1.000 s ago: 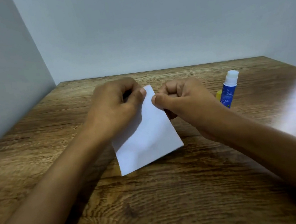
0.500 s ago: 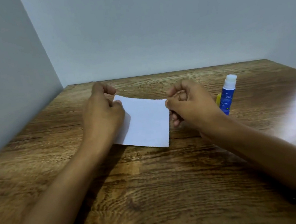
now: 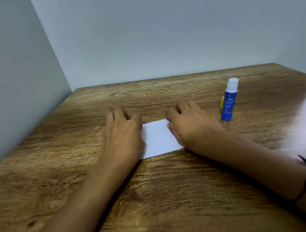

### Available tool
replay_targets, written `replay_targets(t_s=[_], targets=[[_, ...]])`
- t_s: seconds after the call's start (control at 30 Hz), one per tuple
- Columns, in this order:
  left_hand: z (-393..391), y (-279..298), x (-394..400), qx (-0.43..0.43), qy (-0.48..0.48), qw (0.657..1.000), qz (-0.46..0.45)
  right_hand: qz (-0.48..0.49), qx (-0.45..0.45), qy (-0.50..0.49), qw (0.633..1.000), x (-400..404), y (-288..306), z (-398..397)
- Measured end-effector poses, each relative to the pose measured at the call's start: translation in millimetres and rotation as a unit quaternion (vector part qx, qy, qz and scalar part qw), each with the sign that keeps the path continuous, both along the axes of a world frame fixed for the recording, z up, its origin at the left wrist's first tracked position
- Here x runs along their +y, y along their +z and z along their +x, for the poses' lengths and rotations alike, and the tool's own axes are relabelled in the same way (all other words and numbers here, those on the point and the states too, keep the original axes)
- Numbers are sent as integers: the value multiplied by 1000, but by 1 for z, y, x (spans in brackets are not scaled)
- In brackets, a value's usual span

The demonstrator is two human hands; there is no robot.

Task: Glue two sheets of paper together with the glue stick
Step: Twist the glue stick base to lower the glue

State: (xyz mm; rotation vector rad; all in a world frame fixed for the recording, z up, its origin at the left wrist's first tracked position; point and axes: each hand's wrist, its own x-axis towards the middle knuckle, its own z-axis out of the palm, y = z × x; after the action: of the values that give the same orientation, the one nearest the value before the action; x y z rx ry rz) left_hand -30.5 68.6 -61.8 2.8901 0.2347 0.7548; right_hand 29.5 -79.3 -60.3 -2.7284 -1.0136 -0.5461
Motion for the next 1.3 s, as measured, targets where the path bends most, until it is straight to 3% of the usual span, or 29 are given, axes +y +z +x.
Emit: replay_targets(t_s=[0.13,0.27,0.4,0.53,0.67,0.77,0.87,1.07,1.13,1.23,1.3], targets=[[0,-1,-6,38,7,996,84,-4,-27,-16,999,-3,0,-9],[-1,4,-7,1,-5,995,97,28,-50,26,998,-28,-2,-26],[-5,16,-29,-100,-116,988,-3,172,-13,34,984,-78,3,-39],[12,23,-72,-70,-232,963,-118,315,39,-82,945,-116,8,-20],[46,25,-108,22,-258,947,-192,316,66,-125,938,-115,9,-1],[59,25,-124,50,-275,933,-228,254,56,-118,958,-106,7,7],[62,24,-128,20,-265,918,-295,232,20,-86,969,-99,5,14],[78,35,-97,-73,-226,919,-315,274,10,-5,962,-67,11,24],[80,32,-87,-94,-215,913,-335,329,72,15,941,-56,12,28],[81,26,-79,-123,-210,922,-300,474,306,55,824,-50,11,34],[82,24,-80,-133,-224,920,-292,471,394,77,785,-52,9,41]])
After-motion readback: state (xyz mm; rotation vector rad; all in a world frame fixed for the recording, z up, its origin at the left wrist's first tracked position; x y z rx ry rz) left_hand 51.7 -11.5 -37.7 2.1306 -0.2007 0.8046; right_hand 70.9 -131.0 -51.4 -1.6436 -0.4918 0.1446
